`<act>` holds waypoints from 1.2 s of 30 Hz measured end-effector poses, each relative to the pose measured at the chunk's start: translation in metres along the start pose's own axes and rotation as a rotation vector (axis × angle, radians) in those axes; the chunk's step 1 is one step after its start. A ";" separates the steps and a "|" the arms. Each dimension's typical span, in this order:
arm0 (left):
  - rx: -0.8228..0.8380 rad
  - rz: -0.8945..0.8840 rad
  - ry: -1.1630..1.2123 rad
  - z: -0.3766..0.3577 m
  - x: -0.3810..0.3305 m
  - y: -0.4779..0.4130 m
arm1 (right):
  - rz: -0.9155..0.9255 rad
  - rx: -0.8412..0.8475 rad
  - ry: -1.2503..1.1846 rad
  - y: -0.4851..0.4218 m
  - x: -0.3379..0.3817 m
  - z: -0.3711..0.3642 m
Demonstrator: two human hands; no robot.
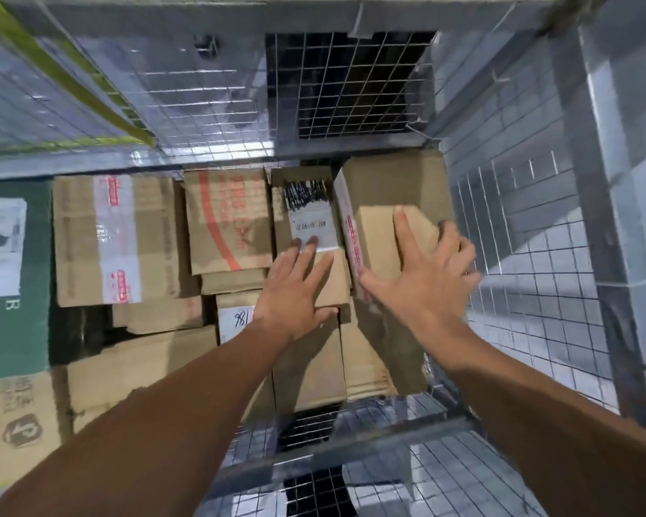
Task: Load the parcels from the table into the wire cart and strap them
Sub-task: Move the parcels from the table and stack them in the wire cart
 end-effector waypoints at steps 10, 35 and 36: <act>-0.156 -0.029 0.044 -0.012 0.001 0.003 | -0.078 -0.020 -0.028 -0.019 0.014 -0.042; 0.034 0.025 0.057 -0.016 0.002 -0.002 | 0.009 0.096 -0.089 -0.034 0.015 -0.063; 0.074 0.031 0.057 -0.014 0.000 -0.004 | 0.010 0.131 -0.078 -0.036 0.014 -0.065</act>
Point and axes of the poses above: each hand's wrist, its own y-axis away from the middle knuckle, its own z-axis out of the back of the hand, x = y × z, the point moved 5 cm from there along -y, towards the middle knuckle, and after that the axes turned 13 degrees about -x, right-handed, at the moved point
